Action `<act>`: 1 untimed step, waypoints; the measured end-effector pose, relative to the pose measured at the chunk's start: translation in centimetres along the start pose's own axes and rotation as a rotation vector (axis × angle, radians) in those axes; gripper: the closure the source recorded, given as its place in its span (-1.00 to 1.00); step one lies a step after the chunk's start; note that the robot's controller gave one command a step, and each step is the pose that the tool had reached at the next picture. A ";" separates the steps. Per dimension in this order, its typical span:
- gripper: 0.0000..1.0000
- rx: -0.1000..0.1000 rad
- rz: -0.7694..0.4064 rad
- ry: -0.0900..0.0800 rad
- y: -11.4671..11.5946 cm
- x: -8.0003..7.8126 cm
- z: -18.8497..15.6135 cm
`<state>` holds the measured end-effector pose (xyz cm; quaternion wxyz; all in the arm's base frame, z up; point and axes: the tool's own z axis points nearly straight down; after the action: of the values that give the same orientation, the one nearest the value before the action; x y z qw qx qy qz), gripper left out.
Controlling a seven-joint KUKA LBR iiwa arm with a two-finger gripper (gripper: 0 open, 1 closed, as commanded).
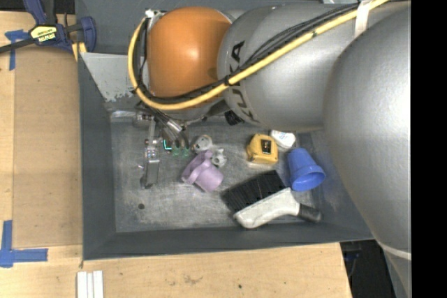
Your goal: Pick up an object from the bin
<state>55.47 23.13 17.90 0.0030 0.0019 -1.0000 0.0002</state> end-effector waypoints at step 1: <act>1.00 -0.002 0.004 -0.008 -0.1 -0.2 -0.5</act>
Offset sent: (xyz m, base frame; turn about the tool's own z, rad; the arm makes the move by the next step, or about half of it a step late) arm 0.0000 0.0000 0.0000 0.0000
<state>55.70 23.00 18.38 -0.0011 -0.0004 -1.0000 -0.0007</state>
